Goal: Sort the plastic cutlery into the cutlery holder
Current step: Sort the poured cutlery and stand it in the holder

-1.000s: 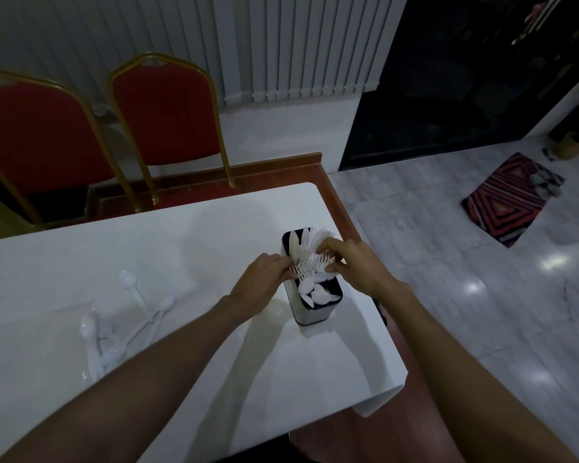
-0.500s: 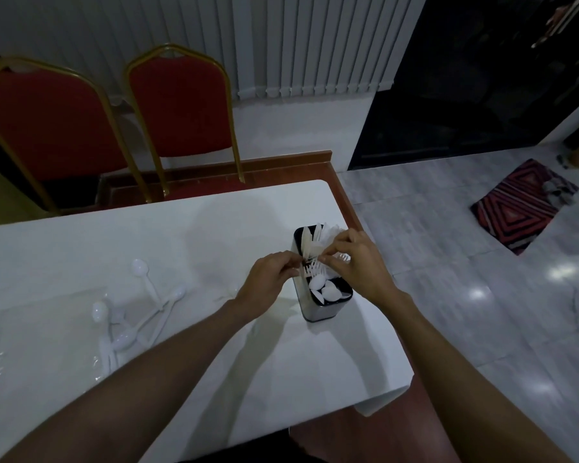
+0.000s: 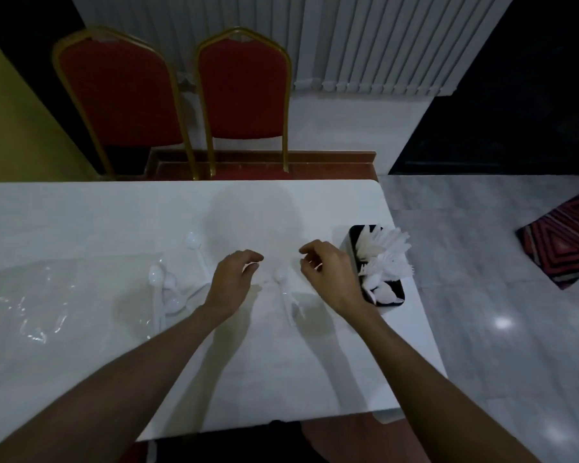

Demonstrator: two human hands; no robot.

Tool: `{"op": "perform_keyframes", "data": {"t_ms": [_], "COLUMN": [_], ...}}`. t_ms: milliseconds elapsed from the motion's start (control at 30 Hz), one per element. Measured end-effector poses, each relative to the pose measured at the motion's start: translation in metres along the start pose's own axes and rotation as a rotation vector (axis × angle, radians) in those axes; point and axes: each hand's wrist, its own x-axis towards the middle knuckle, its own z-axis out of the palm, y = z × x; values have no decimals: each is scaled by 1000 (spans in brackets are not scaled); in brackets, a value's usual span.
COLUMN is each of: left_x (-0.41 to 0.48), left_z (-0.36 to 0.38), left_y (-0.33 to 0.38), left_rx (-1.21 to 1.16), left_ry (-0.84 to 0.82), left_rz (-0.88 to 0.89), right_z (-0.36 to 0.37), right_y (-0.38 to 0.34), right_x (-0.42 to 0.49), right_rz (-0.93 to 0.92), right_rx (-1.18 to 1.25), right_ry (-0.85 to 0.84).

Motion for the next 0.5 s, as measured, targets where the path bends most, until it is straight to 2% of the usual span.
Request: {"op": "perform_keyframes", "data": {"t_ms": [200,367,500], "left_x": [-44,-73,-82], "left_z": [-20,-41,-44], "left_y": [-55,-97,-110], "left_rx": [69,80,76], "left_ry": [-10,33,-25], "left_rz": [-191,-390,-457], "right_z": [69,103,117], "right_y": [1,9,10], "right_x": [-2,-15,-23], "right_rz": [322,511,675], "right_rx": [-64,-109,-163], "right_ry": [-161,-93,-59]}}
